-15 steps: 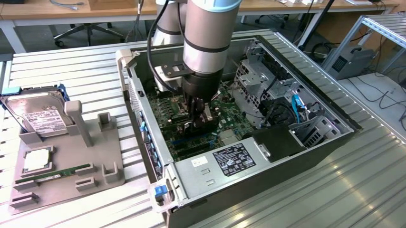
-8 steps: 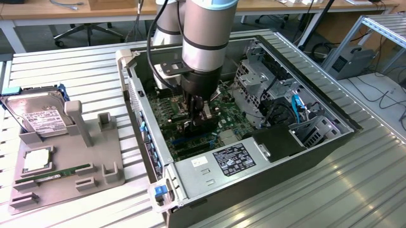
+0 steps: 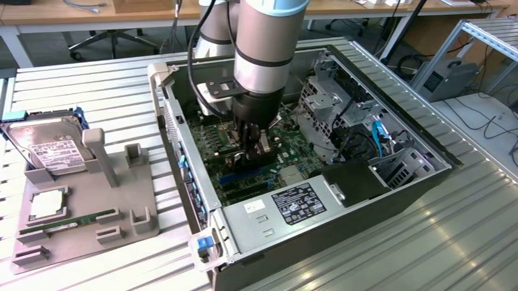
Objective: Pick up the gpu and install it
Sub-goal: 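Insert the gpu into the slot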
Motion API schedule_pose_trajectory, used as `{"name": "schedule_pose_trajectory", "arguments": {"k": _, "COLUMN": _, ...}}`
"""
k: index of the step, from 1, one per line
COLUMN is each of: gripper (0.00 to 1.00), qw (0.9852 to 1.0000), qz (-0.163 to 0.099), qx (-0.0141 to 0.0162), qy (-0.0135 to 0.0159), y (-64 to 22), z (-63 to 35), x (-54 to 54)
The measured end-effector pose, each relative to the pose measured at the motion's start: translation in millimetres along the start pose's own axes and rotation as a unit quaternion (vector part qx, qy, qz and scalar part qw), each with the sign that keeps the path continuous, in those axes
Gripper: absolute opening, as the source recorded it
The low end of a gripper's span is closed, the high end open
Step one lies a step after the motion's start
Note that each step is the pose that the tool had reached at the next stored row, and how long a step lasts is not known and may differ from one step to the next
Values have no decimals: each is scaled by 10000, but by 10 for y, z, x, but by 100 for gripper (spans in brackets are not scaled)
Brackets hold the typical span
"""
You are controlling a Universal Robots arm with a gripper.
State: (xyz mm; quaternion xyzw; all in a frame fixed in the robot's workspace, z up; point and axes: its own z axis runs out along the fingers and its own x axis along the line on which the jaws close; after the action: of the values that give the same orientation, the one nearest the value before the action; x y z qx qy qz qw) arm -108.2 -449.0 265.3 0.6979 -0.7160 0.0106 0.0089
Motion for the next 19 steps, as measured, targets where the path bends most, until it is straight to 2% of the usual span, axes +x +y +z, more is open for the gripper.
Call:
{"name": "schedule_pose_trajectory", "arguments": {"k": 5, "gripper": 27, "qw": 10000, "qz": -34, "qx": 1, "qy": 12, "y": 1, "z": 0, "x": 1}}
{"name": "schedule_pose_trajectory", "arguments": {"k": 10, "gripper": 27, "qw": 9997, "qz": -247, "qx": 7, "qy": 11, "y": 0, "z": -1, "x": 2}}
{"name": "schedule_pose_trajectory", "arguments": {"k": 19, "gripper": 27, "qw": 9997, "qz": -251, "qx": 6, "qy": 11, "y": -24, "z": -1, "x": 1}}
